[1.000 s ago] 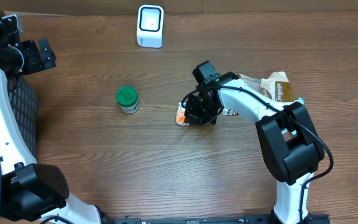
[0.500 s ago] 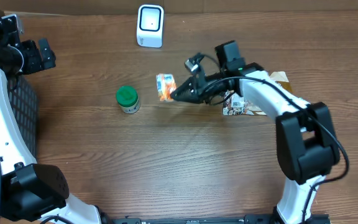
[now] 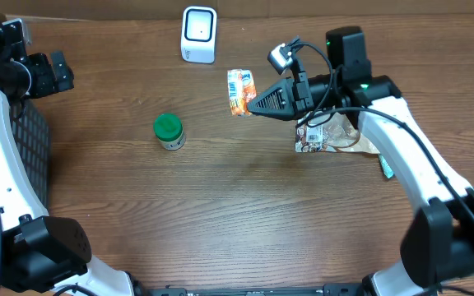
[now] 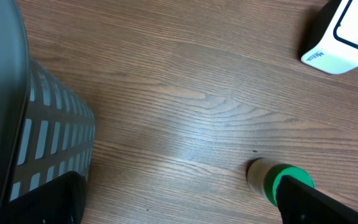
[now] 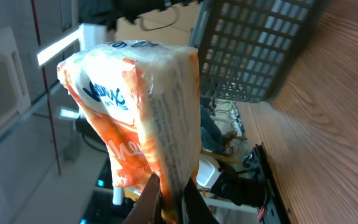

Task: Scan the item barcode

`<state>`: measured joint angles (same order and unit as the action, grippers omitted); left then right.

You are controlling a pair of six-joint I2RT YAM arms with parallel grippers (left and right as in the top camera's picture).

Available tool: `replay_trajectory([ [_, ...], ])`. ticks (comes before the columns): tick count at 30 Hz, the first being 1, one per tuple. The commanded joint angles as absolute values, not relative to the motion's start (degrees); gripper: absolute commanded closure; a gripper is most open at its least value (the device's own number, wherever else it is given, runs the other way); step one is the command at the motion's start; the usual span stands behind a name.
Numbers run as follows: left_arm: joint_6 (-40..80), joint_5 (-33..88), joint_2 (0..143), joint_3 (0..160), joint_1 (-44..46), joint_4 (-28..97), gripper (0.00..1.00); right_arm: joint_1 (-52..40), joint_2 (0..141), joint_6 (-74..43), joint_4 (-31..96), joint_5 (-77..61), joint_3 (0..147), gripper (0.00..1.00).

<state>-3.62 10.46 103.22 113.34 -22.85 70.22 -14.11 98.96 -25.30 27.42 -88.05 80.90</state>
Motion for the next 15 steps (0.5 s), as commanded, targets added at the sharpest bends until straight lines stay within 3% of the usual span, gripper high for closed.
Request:
replay_trajectory([
  [1,-5.17,10.48,103.53,113.60,-22.48,70.06,0.00,-14.06,95.11,-25.52,27.09,-89.86,82.26,0.96],
  [5,-5.17,10.50,103.53,113.60,-22.48,70.06,0.00,-14.96,95.11,-25.50,29.65,-80.84,81.97,0.96],
  [11,-5.17,10.48,103.53,113.60,-22.48,70.06,0.00,-21.17,95.15,-25.61,42.96,-39.88,81.97,0.96],
  [15,-5.19,10.50,103.53,113.60,-22.48,70.06,0.00,-24.69,95.26,-27.29,48.10,-23.86,83.96,0.96],
])
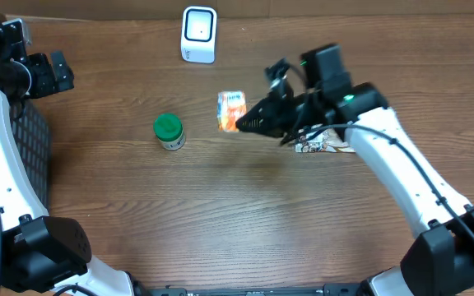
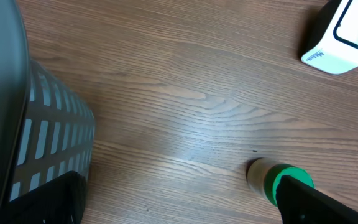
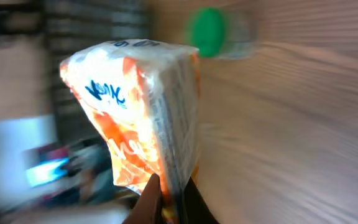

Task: Scan the item barcode

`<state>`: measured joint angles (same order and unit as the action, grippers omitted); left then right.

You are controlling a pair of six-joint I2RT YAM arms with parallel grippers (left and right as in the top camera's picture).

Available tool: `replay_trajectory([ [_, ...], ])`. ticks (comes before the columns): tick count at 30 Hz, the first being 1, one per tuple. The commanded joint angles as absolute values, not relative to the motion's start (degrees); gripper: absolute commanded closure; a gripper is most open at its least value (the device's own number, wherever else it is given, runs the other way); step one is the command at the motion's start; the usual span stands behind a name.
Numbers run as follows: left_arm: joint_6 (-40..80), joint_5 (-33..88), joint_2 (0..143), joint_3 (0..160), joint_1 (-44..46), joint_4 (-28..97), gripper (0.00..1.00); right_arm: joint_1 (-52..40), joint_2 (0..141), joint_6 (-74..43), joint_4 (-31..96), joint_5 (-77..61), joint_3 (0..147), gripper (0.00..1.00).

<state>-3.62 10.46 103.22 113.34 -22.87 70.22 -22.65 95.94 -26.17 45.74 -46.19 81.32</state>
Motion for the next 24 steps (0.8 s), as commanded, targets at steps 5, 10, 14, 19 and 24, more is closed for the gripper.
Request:
replay_trajectory([
  [5,-5.17,10.48,103.53,113.60,-22.48,70.06,0.00,-24.77,99.55,-25.19,60.71,-10.24,100.57,0.96],
  [10,-5.17,10.48,103.53,113.60,-22.48,70.06,0.00,-26.04,111.87,-18.92,70.87,-0.84,127.04,0.96],
  [14,-5.17,10.48,103.53,113.60,-22.48,70.06,0.00,-29.43,121.12,-12.99,67.13,10.85,138.32,0.96],
  [19,-5.17,10.50,103.53,113.60,-22.48,70.06,0.01,-33.76,129.64,-0.84,51.18,28.95,137.99,0.96],
  [24,-5.17,10.48,103.53,113.60,-22.48,70.06,0.01,-35.31,138.41,12.86,34.20,39.05,137.97,0.96],
])
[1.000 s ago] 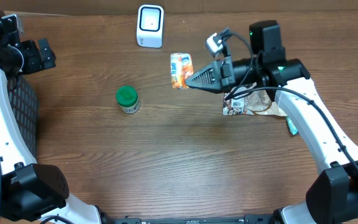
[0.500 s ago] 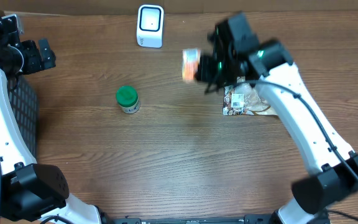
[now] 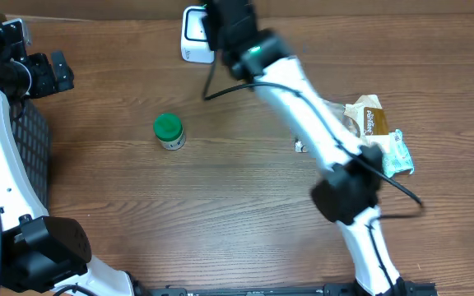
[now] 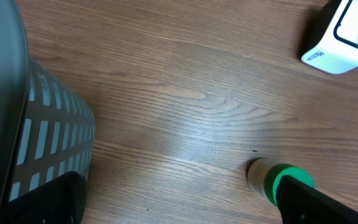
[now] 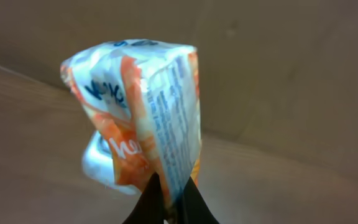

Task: Scan the item barcode
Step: 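Hold the orange tissue box in front of the white scanner, then carry the tissue box right and drop it beside the snack bag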

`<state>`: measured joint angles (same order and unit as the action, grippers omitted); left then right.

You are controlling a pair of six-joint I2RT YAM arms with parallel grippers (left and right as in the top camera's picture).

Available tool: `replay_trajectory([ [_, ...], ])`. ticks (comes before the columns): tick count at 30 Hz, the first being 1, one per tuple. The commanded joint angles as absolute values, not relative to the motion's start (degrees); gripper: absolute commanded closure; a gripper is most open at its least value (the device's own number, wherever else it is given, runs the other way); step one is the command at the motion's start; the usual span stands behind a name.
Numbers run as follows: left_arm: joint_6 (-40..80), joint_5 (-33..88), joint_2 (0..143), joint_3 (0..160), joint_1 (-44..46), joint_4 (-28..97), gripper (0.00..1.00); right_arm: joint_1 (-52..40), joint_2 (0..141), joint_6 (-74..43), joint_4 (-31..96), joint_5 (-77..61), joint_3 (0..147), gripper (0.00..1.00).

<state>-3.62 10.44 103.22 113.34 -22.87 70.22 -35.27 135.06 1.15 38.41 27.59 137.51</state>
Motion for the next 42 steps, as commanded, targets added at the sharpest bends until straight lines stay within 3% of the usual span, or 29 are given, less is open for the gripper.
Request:
replay_trajectory([
  [1,-5.17,10.48,103.53,113.60,-22.48,70.06,0.01,-35.31,139.72,15.59,31.18,39.18,137.97,0.96],
  [6,-5.17,10.50,103.53,113.60,-22.48,70.06,0.01,-34.57,146.34,33.74,16.38,36.51,137.95,0.96],
  [16,-5.17,10.48,103.53,113.60,-22.48,70.06,0.01,-34.00,153.91,61.60,9.06,29.85,137.95,0.96],
  [31,-5.17,10.50,103.53,113.62,-22.48,70.06,0.01,-34.35,154.98,62.67,4.56,33.89,137.97,0.96],
  [42,-5.17,10.48,103.53,113.60,-22.48,70.06,0.00,-36.16,147.96,59.24,9.89,35.88,137.97,0.96],
])
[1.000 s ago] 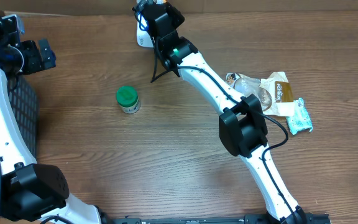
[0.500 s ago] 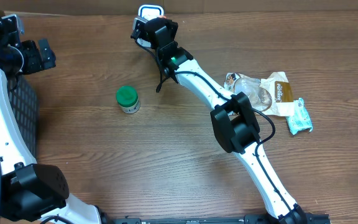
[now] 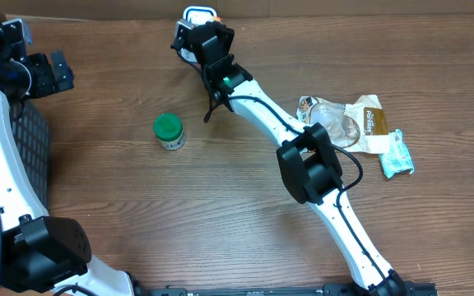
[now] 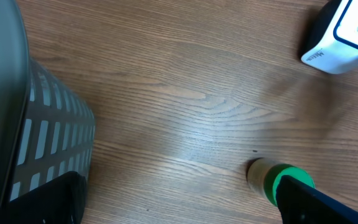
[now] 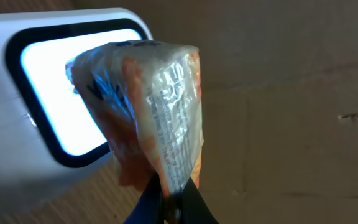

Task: Scan the item barcode
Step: 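Carry the tissue box right and drop it beside the snack bag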

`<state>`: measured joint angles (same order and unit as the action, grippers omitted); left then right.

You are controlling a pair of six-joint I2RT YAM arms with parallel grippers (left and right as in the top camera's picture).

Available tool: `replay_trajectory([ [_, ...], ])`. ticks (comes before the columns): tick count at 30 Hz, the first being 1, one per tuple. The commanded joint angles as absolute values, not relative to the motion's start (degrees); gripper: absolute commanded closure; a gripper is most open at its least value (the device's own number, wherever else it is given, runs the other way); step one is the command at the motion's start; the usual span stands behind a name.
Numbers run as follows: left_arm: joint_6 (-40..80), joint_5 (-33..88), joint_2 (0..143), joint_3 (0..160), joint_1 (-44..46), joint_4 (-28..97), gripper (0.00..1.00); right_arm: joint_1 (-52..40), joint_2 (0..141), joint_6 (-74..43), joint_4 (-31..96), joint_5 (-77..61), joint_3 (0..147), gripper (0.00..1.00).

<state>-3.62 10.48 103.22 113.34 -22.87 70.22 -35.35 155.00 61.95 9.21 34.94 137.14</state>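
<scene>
An orange and white tissue packet (image 5: 157, 124) stands upright, pinched at its lower edge by my right gripper (image 5: 169, 202), which is shut on it. The packet sits right in front of the lit window of the white barcode scanner (image 5: 48, 93). From overhead, the right arm reaches to the table's back edge and its gripper (image 3: 197, 37) covers most of the scanner (image 3: 191, 15); the packet is hidden there. My left gripper (image 4: 179, 208) hangs open and empty at the far left, away from the scanner (image 4: 340, 31).
A green-capped jar (image 3: 169, 130) stands left of the middle. A pile of snack packets (image 3: 356, 123) lies at the right. A black mesh basket (image 3: 27, 156) fills the left edge under the left arm. Brown cardboard backs the table.
My right gripper has moved the packet from beside the scanner to directly in front of its lit window. The left arm has not moved.
My right gripper first held the packet in the air right of the scanner, by the pile of snacks. Then it held it further left, over the middle. Then it was at the table's back by the scanner, and now the packet faces the scanner window.
</scene>
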Motion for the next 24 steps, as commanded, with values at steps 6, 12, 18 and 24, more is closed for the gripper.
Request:
replay_trajectory([
  [6,-5.17,10.50,103.53,113.60,-22.48,70.04,0.00,-37.30,137.12,38.22,26.68,31.33,137.97,0.96],
  [12,-5.17,10.48,103.53,113.60,-22.48,70.06,0.00,-37.10,124.22,11.20,48.56,13.04,137.97,0.96],
  [18,-5.17,10.50,103.53,113.60,-22.48,70.06,0.00,-33.56,115.74,-2.17,73.80,-0.21,137.97,0.96],
  [24,-5.17,10.50,103.53,113.60,-22.48,70.06,0.00,-28.12,116.75,-3.07,90.74,-4.01,134.89,0.96],
])
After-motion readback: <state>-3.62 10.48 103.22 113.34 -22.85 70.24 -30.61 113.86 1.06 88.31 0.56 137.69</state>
